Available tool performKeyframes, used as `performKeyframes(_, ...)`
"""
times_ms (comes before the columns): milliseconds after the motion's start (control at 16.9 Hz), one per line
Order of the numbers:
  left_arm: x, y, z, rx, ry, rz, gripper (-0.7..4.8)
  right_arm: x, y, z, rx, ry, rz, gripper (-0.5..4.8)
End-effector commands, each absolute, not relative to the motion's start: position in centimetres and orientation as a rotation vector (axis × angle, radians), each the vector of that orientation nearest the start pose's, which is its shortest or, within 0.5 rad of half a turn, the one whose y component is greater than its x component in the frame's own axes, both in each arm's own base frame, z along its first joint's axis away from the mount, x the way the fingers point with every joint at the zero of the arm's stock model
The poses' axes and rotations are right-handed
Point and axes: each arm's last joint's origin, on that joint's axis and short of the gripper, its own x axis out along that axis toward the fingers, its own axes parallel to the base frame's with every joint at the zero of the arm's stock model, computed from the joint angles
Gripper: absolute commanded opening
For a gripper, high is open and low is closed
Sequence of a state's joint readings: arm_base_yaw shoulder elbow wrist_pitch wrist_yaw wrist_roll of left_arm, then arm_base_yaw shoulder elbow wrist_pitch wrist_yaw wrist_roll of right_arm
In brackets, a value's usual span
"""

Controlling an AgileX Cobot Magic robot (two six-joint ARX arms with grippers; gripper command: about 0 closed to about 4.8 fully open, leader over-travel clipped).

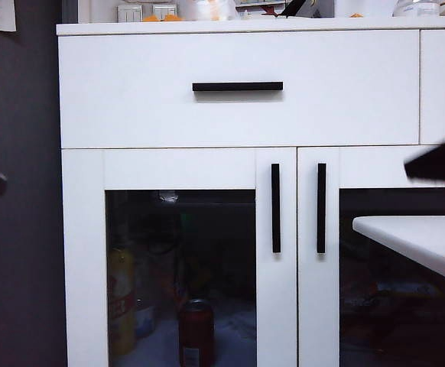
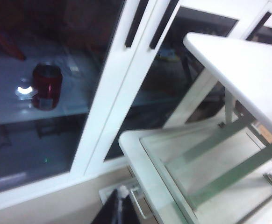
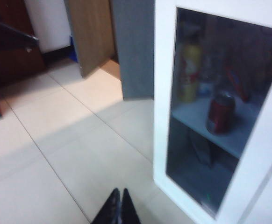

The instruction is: Open the left door of the white cabinet, pick up a can of beverage from the table on the right, place it inside the cabinet, and finally close the cabinet door.

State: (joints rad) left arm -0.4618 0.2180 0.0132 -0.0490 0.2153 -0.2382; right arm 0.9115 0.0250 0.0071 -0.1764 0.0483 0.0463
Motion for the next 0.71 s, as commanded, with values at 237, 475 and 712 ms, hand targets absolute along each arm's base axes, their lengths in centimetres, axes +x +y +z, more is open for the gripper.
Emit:
performKeyframes(237, 9.5, -5.2, 14.6, -0.175, 0.295, -0.599, -0.03, 6.2, 7.5, 14.6, -0.039, 0.203, 0.837, 0.63)
performKeyframes(475, 9.5, -5.2, 14.5, -0.175, 0.298, -0.602, -0.03, 6.2, 7.5, 14.6, -0.039, 0.201, 0.837, 0.63)
performKeyframes(712, 9.4, -4.1, 15.5, -0.202, 0.177, -0.544, -0.03, 7.1, 6.5, 14.8, -0.016, 0.184, 0.707, 0.63)
